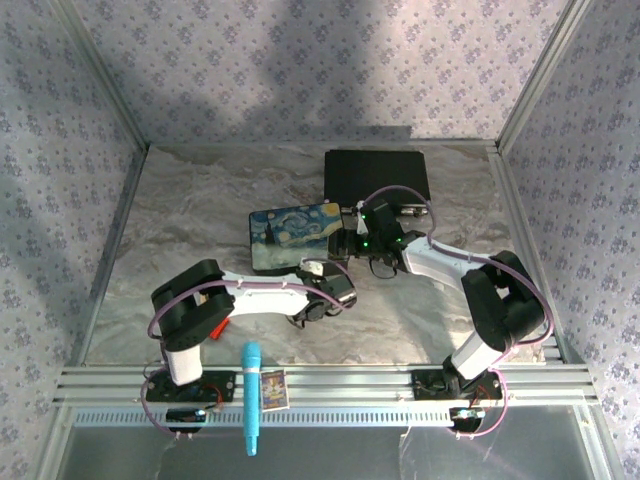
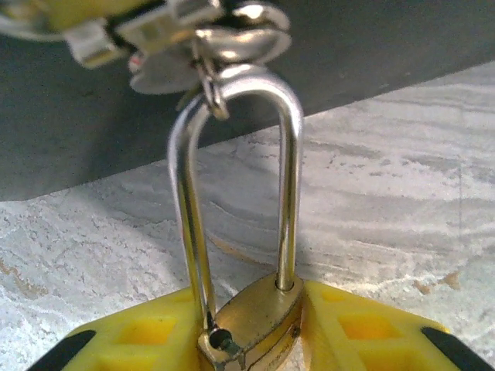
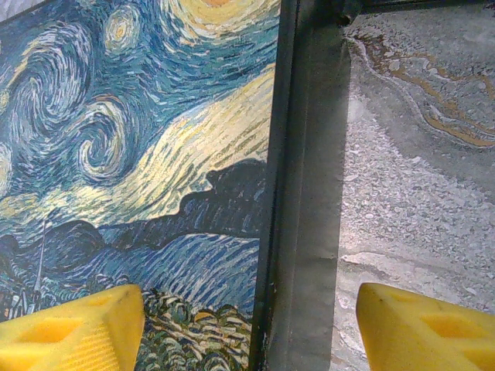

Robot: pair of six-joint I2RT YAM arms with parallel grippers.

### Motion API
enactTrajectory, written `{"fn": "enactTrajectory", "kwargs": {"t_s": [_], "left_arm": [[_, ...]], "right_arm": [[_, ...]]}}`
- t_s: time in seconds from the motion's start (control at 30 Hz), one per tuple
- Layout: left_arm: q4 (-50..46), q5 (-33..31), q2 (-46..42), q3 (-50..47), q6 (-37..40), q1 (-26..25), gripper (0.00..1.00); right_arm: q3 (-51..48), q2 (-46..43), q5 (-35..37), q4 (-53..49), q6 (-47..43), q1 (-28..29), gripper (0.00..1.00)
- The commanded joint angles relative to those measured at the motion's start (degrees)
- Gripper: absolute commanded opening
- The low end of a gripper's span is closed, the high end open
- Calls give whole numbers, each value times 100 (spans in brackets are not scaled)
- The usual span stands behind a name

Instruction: Unlock the padlock with the key

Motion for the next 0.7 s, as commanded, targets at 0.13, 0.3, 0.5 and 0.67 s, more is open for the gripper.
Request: {"fn": "enactTrajectory", "kwargs": {"t_s": [0.13, 0.3, 0.5, 0.67], "left_arm": [[18, 29, -67, -18, -45, -104, 28], [-1269, -600, 202, 539, -269, -125, 19], [-1983, -976, 631, 858, -429, -122, 16], [-1720, -857, 914, 1063, -241, -365, 24]], "right_arm": [[-369, 380, 368, -1157, -124, 9, 73], [-356, 377, 372, -1175, -132, 1, 73], [-352, 358, 377, -1195, -130, 8, 73], [-356, 357, 364, -1209, -109, 2, 73]]}}
